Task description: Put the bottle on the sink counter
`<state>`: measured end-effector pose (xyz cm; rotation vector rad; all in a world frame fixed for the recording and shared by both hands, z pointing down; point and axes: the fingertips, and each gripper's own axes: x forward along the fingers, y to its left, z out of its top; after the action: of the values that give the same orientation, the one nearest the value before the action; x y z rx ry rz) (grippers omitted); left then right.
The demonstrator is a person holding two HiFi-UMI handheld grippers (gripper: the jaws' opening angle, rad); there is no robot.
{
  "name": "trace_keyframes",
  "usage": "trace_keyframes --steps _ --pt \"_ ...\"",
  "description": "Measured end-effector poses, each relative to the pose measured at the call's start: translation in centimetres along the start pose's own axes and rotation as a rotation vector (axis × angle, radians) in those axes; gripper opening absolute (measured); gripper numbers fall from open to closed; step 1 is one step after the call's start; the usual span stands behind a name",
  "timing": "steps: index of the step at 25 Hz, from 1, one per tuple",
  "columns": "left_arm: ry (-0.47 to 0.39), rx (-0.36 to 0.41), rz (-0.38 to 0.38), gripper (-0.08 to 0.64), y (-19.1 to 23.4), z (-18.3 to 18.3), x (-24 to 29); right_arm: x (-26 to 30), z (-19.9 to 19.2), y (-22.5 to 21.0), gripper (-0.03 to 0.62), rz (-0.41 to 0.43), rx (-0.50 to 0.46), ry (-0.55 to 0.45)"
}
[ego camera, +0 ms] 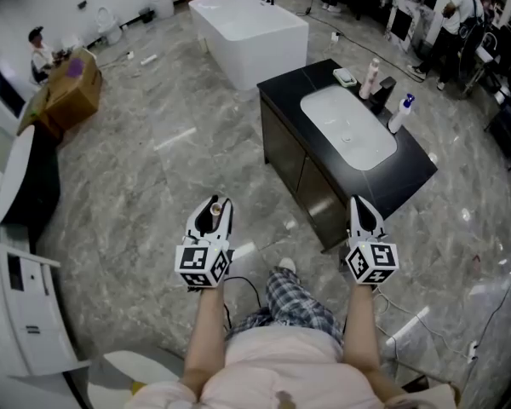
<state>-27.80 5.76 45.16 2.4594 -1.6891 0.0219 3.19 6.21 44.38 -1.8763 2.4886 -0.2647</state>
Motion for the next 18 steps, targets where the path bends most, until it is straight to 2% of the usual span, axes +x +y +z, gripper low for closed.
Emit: trace_keyframes --steps 9,14,18 --pt "0.006 0.01 -0.026 0.133 2.2 -0.3 7.6 6.3 -0.5 -2.8 0.015 -0.029 0.023 -0.014" --pt "-0.001 0.017 -0.072 0.133 4.0 -0.4 16.2 13.2 -1.2 -5.6 0.015 -0.065 0.033 -0.016" --pt "0.001 0.019 -0.123 0.133 5.5 0.5 24.6 20.4 0.0 -8.7 0.015 -0.106 0.04 -0.025"
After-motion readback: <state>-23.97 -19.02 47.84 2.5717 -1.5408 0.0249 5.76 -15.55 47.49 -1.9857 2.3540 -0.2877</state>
